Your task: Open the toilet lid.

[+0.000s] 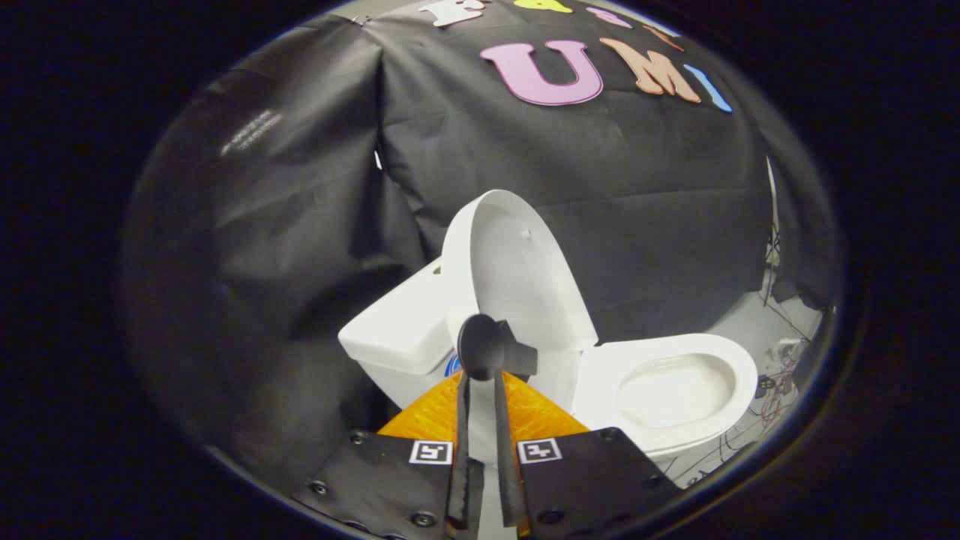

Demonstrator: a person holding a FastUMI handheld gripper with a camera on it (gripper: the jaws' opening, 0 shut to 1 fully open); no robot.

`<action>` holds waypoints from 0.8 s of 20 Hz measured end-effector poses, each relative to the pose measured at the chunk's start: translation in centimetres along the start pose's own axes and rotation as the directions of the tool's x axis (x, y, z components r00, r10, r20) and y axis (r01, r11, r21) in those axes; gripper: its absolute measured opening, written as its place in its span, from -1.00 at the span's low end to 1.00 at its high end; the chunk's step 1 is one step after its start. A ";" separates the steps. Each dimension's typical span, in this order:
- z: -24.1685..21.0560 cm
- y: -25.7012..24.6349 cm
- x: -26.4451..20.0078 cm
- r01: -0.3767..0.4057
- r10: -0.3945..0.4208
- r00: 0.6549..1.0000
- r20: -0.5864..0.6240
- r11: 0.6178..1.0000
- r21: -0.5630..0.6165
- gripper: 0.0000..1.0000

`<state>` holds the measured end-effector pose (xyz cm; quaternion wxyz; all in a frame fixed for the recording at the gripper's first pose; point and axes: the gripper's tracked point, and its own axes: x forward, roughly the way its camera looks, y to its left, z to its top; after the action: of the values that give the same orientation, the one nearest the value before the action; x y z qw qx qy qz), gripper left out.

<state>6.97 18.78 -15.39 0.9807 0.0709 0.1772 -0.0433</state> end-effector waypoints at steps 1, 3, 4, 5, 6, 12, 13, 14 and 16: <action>-0.7 -0.2 -0.5 -0.009 0.008 1.000 -0.017 1.000 -0.016 -0.64; -1.6 -0.4 -1.4 -0.034 0.033 0.999 -0.025 0.999 -0.035 -0.64; -2.0 -0.4 -1.9 -0.047 0.046 0.999 -0.020 0.998 -0.053 -0.65; -2.2 -1.1 -2.6 -0.042 0.041 0.999 -0.015 0.996 -0.074 -0.56; -2.9 -2.2 -3.1 -0.029 0.027 1.000 -0.016 0.996 -0.086 -0.46; -0.8 -8.2 -8.6 0.037 -0.032 0.998 0.059 0.995 -0.093 0.62; 0.2 -8.6 -9.7 0.032 -0.025 0.996 0.089 0.996 -0.084 0.80; 0.9 -9.0 -10.6 0.032 -0.023 0.994 0.110 0.996 -0.081 0.98; 2.7 -10.2 -12.6 0.043 -0.030 0.988 0.148 0.995 -0.091 0.98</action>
<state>-4.97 9.02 -9.72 0.9923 0.0183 0.1076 -0.0580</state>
